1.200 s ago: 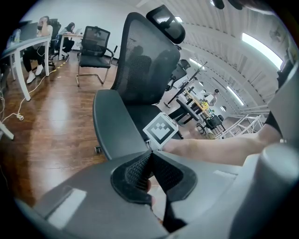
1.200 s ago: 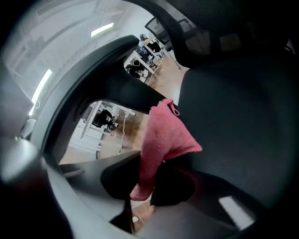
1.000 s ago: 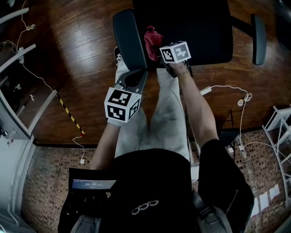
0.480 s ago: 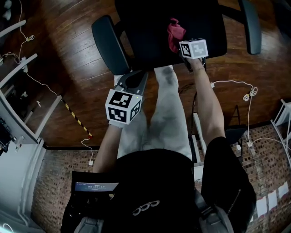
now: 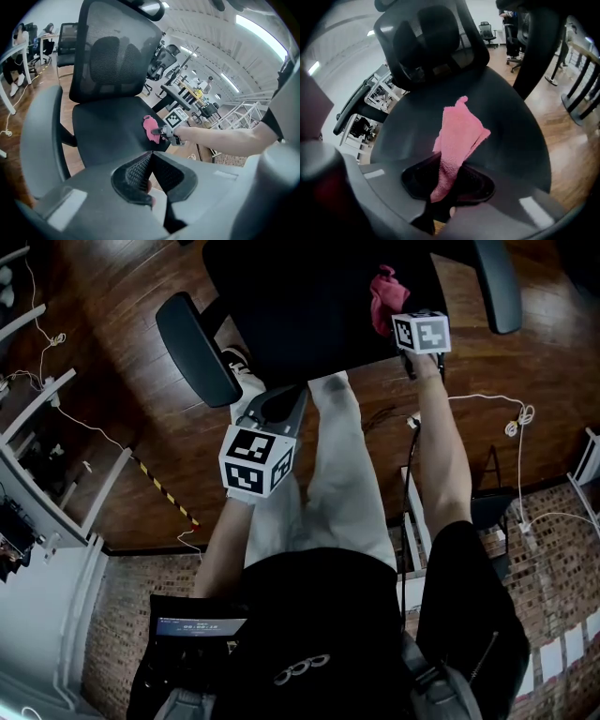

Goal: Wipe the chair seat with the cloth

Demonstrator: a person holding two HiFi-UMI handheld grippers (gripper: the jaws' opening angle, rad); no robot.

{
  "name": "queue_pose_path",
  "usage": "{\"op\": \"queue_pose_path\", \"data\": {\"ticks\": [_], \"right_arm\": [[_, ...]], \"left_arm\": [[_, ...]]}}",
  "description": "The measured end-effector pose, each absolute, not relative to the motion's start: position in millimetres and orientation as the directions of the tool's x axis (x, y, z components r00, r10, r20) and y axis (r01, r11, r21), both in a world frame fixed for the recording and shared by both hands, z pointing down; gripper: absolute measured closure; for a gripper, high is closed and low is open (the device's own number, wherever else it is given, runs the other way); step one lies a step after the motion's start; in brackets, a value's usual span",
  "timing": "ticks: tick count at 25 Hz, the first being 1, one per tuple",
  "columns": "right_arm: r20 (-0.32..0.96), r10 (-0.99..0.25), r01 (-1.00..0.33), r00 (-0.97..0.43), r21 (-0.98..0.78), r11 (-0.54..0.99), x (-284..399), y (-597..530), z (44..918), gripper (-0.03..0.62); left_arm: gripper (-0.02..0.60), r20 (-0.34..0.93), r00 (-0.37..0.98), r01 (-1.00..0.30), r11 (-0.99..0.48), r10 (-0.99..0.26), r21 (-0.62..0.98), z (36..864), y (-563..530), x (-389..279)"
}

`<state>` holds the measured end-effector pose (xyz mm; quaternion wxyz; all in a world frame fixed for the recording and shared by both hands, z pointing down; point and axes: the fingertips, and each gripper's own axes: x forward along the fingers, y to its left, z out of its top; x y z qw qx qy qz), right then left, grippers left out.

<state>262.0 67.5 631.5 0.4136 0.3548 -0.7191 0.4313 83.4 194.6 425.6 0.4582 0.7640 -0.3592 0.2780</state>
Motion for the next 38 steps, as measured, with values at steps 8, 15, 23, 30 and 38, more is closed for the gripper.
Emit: {"op": "queue_pose_path", "data": {"ticks": [8, 15, 23, 30, 38], "right_arm": [[0.933, -0.209, -0.920, -0.294, -0.217, 0.326, 330.0, 52.8, 617.4, 0.526], [0.958, -0.251, -0.954, -0.141, -0.064, 0.291, 376.2, 53.2, 605.2, 0.526], [0.966, -0.239, -0.938, -0.096, -0.008, 0.345, 331.9, 58.6, 615.2, 0.526], [0.972, -0.143, -0.875, -0.184, -0.096, 0.475, 229.1, 94.1, 635.2, 0.526], [0.953, -0.081, -0.790, -0.292, -0.193, 0.583, 126.6, 135.9, 632.9, 0.528]], "left_arm": [[0.588, 0.742, 0.609, -0.785, -0.350, -0.280, 0.511, 421.2, 185.7, 101.6], [0.588, 0.721, 0.640, -0.759, -0.364, -0.265, 0.540, 415.4, 186.0, 111.9], [0.588, 0.742, 0.618, -0.779, -0.331, -0.260, 0.533, 424.7, 194.1, 70.8], [0.588, 0.741, 0.603, -0.795, -0.299, -0.295, 0.528, 420.3, 192.7, 34.8], [0.588, 0.741, 0.590, -0.808, -0.256, -0.321, 0.531, 422.8, 210.6, 12.4]]}}
